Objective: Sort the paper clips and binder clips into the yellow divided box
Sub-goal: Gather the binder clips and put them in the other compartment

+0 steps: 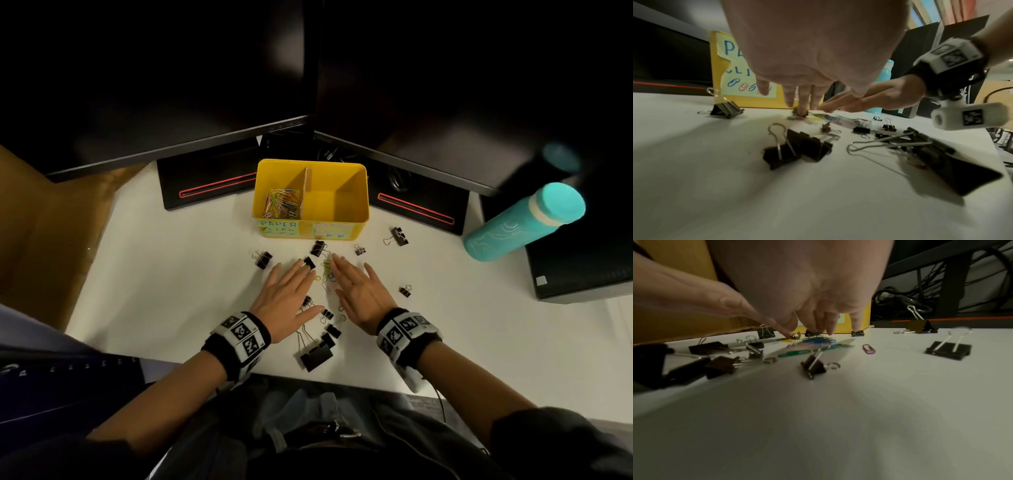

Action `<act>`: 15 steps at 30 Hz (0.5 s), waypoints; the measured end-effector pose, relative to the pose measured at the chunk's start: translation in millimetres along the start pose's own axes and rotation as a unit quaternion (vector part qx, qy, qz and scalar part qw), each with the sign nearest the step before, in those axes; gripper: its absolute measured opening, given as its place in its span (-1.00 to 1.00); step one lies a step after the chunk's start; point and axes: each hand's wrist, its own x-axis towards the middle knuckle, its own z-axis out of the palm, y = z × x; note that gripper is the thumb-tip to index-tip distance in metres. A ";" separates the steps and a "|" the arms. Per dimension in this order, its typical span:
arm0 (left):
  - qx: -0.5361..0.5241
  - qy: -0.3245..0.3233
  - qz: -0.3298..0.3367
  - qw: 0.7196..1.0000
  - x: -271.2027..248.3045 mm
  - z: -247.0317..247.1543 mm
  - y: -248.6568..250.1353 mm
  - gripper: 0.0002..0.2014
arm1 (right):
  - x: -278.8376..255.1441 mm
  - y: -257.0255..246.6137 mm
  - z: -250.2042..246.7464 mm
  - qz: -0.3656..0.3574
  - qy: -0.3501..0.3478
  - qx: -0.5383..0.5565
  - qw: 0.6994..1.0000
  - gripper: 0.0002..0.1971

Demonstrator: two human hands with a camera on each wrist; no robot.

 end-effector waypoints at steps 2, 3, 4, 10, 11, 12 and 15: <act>-0.038 0.010 0.027 0.999 -3.2 -2.9 -0.1 -0.41 | -0.5 -0.8 -3.7 -0.033 -0.005 0.005 0.999 -0.43; -0.055 0.027 0.028 0.998 -4.1 -5.0 -1.8 -0.50 | -4.0 0.3 -5.2 -0.044 0.008 -0.005 0.999 -0.46; -0.065 0.054 0.018 0.996 -4.2 -6.8 -4.5 -0.52 | -9.1 3.3 -5.8 -0.034 0.034 -0.012 0.999 -0.48; 0.006 0.037 0.022 0.999 7.7 -12.8 -19.4 -0.23 | -54.1 28.8 -0.8 0.083 0.087 -0.069 0.990 -0.47; 0.029 0.003 0.034 0.999 10.3 -14.8 -18.0 -0.16 | -57.1 27.1 1.5 0.065 0.075 -0.069 0.993 -0.41; 0.047 -0.018 0.039 0.998 12.3 -17.8 -16.3 -0.11 | -57.1 24.1 3.3 0.048 0.063 -0.064 0.995 -0.38; 0.077 -0.005 0.011 0.997 14.9 -23.1 -18.9 -0.09 | -43.5 12.2 4.0 0.014 0.057 -0.054 0.997 -0.35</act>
